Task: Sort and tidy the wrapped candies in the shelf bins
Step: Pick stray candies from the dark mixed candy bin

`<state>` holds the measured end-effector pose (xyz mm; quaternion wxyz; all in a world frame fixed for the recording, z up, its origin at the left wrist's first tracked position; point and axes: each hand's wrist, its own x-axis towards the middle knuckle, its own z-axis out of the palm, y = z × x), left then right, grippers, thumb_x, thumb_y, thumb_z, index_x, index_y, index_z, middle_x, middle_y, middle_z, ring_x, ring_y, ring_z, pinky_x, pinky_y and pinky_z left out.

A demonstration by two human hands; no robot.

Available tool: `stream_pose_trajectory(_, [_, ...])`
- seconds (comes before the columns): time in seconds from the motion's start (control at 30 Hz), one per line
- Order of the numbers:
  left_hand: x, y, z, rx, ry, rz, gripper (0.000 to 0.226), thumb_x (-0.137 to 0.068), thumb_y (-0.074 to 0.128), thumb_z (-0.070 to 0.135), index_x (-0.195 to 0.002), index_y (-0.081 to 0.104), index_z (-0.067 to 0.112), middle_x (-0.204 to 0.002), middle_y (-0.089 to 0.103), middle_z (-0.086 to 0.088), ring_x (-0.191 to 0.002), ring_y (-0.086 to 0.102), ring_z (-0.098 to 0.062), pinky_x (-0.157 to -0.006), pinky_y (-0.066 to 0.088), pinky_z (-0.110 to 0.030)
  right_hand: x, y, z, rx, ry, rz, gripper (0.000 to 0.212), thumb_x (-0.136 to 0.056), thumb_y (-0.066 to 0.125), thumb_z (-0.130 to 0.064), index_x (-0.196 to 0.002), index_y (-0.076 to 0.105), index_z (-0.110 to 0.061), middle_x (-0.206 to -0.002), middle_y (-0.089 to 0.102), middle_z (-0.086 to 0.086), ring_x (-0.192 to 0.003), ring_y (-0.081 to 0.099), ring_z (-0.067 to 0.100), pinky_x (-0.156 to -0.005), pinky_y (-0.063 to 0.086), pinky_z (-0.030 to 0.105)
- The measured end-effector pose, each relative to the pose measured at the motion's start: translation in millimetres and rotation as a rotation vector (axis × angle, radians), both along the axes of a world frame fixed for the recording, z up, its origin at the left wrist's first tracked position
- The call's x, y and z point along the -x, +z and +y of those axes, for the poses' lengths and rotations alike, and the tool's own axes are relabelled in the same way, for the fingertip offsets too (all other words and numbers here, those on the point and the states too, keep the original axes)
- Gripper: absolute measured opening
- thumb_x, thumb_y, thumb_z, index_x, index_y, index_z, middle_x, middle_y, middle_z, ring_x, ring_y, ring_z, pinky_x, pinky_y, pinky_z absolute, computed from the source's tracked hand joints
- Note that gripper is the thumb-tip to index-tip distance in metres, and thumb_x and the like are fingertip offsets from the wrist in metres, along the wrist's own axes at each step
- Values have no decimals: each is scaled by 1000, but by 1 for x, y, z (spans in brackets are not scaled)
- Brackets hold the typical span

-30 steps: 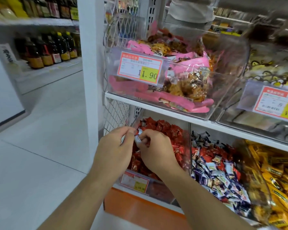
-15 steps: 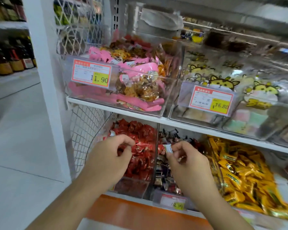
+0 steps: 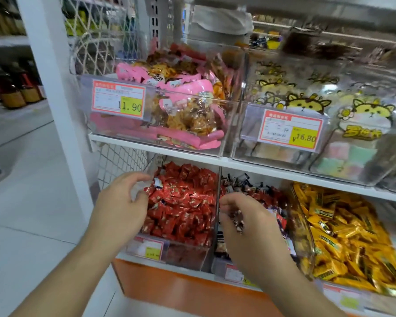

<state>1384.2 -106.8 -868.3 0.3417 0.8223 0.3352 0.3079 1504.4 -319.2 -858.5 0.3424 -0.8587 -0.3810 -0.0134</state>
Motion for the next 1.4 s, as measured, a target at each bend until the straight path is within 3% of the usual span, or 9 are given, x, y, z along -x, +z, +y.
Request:
stream_pose_trajectory(0.13, [3,-7,8,41,14,22,41,-102,51,8,-126,67,36,-108,68,5,-55,58,-1,-52,40,-11,19,4,54,-14,122,61,14,-101,63,-26,-114,67,-31,-105,63,-19,-97,58,-2,-85,49,15])
stream_pose_trajectory(0.23, [3,-8,10,50,28,20,41,-103,50,8,-126,68,36,-103,67,3,-51,57,-2,-47,37,-12,17,-7,102,33,152,65,13,-101,63,-26,-112,70,-25,-107,66,-10,-95,60,5,-84,52,22])
stream_pose_trajectory(0.4, [4,-9,14,35,-7,13,37,-102,52,12,-123,67,38,-109,63,17,-89,66,-16,-73,45,-20,3,-32,152,160,95,88,6,-96,67,-25,-100,71,-27,-97,69,-6,-85,63,11,-76,58,36])
stream_pose_trajectory(0.6, [7,-12,23,50,-8,-4,32,-101,55,15,-118,65,40,-117,54,28,-80,58,7,-63,40,-6,-1,-47,155,284,122,9,20,-88,73,-17,-106,77,-26,-109,71,-1,-100,65,19,-85,56,32])
stream_pose_trajectory(0.73, [9,-12,24,71,-18,-10,33,-100,55,14,-119,65,39,-117,53,28,-82,61,-4,-66,38,-8,1,-46,157,263,85,-15,15,-84,71,-9,-88,78,-22,-98,70,0,-93,65,20,-81,59,39])
stream_pose_trajectory(0.83, [9,-12,22,91,-15,-11,32,-100,56,15,-118,65,40,-116,54,28,-64,56,-2,-57,39,-11,-1,-44,155,199,57,-37,23,-85,66,-2,-77,73,-22,-94,66,-7,-91,56,13,-76,49,30])
stream_pose_trajectory(1.03, [7,-12,16,128,-11,-32,34,-98,57,13,-115,66,40,-121,57,27,-65,56,-4,-60,42,-12,-4,-42,147,185,93,2,12,-92,74,-16,-95,77,-28,-108,66,-7,-104,58,14,-89,53,33])
stream_pose_trajectory(1.17, [5,-11,14,117,2,-19,32,-97,58,12,-114,69,37,-121,60,26,-104,52,4,-75,35,-4,0,-44,156,205,118,-32,9,-90,75,-21,-95,78,-29,-104,66,-6,-109,57,19,-88,53,36])
stream_pose_trajectory(1.4, [4,-17,21,116,0,-8,29,-95,58,11,-105,70,36,-123,64,24,-57,48,0,-65,44,-20,-3,-44,159,407,124,-109,37,-82,73,-13,-114,76,-31,-119,67,-2,-120,51,26,-98,52,41])
